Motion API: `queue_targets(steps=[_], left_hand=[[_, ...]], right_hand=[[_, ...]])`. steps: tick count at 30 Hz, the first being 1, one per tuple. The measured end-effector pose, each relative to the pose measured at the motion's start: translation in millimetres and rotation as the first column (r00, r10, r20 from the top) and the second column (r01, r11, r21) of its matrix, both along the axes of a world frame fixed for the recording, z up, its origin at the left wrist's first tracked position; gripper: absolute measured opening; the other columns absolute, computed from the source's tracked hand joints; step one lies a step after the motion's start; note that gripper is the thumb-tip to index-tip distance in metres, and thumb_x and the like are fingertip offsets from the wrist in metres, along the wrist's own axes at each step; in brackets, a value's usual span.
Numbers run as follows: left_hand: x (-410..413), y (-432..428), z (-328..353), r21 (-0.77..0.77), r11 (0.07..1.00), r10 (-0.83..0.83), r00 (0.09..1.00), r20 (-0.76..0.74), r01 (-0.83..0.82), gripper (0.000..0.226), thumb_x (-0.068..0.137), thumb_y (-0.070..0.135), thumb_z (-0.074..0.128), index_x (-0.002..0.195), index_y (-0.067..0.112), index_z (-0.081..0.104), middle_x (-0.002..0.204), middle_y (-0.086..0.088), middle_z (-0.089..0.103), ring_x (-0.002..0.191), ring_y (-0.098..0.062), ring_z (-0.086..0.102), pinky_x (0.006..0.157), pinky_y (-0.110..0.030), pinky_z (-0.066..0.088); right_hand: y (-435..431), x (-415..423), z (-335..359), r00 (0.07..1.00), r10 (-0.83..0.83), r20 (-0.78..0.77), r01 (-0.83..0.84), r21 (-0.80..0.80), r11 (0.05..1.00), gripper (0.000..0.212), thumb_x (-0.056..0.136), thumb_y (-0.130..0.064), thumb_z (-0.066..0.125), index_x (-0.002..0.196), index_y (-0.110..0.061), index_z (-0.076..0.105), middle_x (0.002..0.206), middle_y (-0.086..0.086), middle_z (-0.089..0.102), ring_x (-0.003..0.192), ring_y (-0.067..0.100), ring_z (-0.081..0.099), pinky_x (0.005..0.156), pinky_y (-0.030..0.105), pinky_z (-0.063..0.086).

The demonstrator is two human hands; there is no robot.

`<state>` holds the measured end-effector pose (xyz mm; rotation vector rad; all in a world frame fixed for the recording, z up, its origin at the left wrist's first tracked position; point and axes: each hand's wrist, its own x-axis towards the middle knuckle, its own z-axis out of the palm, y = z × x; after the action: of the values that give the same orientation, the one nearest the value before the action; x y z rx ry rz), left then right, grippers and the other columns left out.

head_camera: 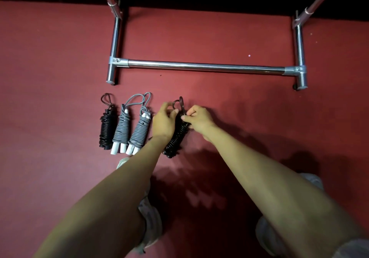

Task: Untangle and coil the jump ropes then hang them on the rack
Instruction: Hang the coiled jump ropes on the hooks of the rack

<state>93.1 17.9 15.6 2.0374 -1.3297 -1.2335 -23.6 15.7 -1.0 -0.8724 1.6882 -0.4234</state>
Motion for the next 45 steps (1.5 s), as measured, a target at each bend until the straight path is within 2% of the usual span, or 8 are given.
queue_targets(steps=[6,10,13,20,29,36,40,45], left_hand=[[-16,9,34,-0.031,0.999,-0.024,0.989,-0.147,0.020,0.011,0.094,0.013,0.056,0.085,0.013,0.062,0.060,0.003,0.054,0.057,-0.019,0.047,0.053,-0.034,0.043],[-27,11,68,-0.175,0.984,-0.038,0.990,-0.136,0.014,0.012,0.093,0.006,0.055,0.087,0.010,0.064,0.071,0.004,0.061,0.065,-0.003,0.053,0.067,-0.018,0.045],[-39,9,99,-0.250,0.968,-0.056,0.977,-0.206,0.002,0.012,0.092,0.009,0.057,0.092,0.017,0.066,0.086,0.000,0.068,0.080,-0.009,0.057,0.081,-0.026,0.047],[-76,-9,231,-0.501,0.865,-0.136,0.955,-0.262,-0.014,0.011,0.091,0.010,0.058,0.087,0.017,0.065,0.083,0.001,0.067,0.076,-0.009,0.056,0.067,-0.014,0.042],[-85,-18,392,-0.694,0.720,-0.222,0.945,-0.242,-0.009,0.009,0.089,0.011,0.062,0.086,0.016,0.069,0.083,0.002,0.070,0.080,-0.009,0.061,0.080,-0.020,0.045],[-73,-32,489,-0.755,0.656,-0.205,0.963,-0.175,0.002,0.008,0.090,0.010,0.062,0.090,0.010,0.070,0.087,-0.004,0.070,0.084,-0.014,0.062,0.083,-0.027,0.046],[-66,-41,541,-0.780,0.625,-0.230,0.948,-0.219,-0.029,0.008,0.091,0.008,0.061,0.091,0.006,0.069,0.085,-0.006,0.069,0.083,-0.016,0.065,0.075,-0.017,0.048],[-64,-65,598,-0.812,0.580,-0.288,0.918,-0.273,-0.059,0.010,0.090,0.006,0.060,0.084,0.010,0.066,0.079,-0.007,0.068,0.079,-0.023,0.069,0.082,-0.035,0.056]], right_hand=[[13,-28,38,0.990,-0.084,0.109,0.089,-0.042,0.995,0.020,0.077,-0.006,0.078,0.093,-0.006,0.067,0.078,0.003,0.061,0.084,0.021,0.060,0.086,0.039,0.053],[11,-44,77,0.998,-0.044,0.037,0.050,-0.169,0.984,0.020,0.072,-0.010,0.082,0.073,-0.018,0.064,0.070,-0.005,0.060,0.077,0.018,0.061,0.081,0.037,0.052],[9,-60,115,0.998,-0.065,0.021,0.069,-0.270,0.960,0.019,0.073,-0.006,0.080,0.079,-0.014,0.064,0.072,-0.003,0.060,0.070,0.014,0.057,0.071,0.025,0.048],[1,-95,256,0.998,-0.043,-0.052,0.007,-0.566,0.824,0.016,0.075,-0.007,0.079,0.086,-0.007,0.068,0.078,-0.004,0.061,0.072,0.009,0.055,0.067,0.017,0.043],[-1,-119,434,0.990,-0.131,-0.052,0.050,-0.738,0.673,0.019,0.079,-0.010,0.078,0.094,-0.010,0.066,0.070,-0.007,0.056,0.063,0.002,0.052,0.053,0.005,0.040],[-3,-124,552,0.987,-0.159,0.008,0.109,-0.764,0.636,0.020,0.073,-0.003,0.080,0.084,-0.011,0.066,0.072,-0.003,0.060,0.067,0.009,0.054,0.054,0.017,0.040],[-8,-118,614,0.991,-0.130,0.044,0.117,-0.772,0.625,0.022,0.072,0.000,0.080,0.079,-0.010,0.062,0.068,0.001,0.057,0.061,0.010,0.049,0.049,0.015,0.038],[-36,-107,664,0.993,-0.088,0.073,0.111,-0.796,0.595,0.024,0.071,-0.002,0.082,0.076,-0.012,0.061,0.072,0.003,0.061,0.072,0.015,0.059,0.069,0.029,0.045]])
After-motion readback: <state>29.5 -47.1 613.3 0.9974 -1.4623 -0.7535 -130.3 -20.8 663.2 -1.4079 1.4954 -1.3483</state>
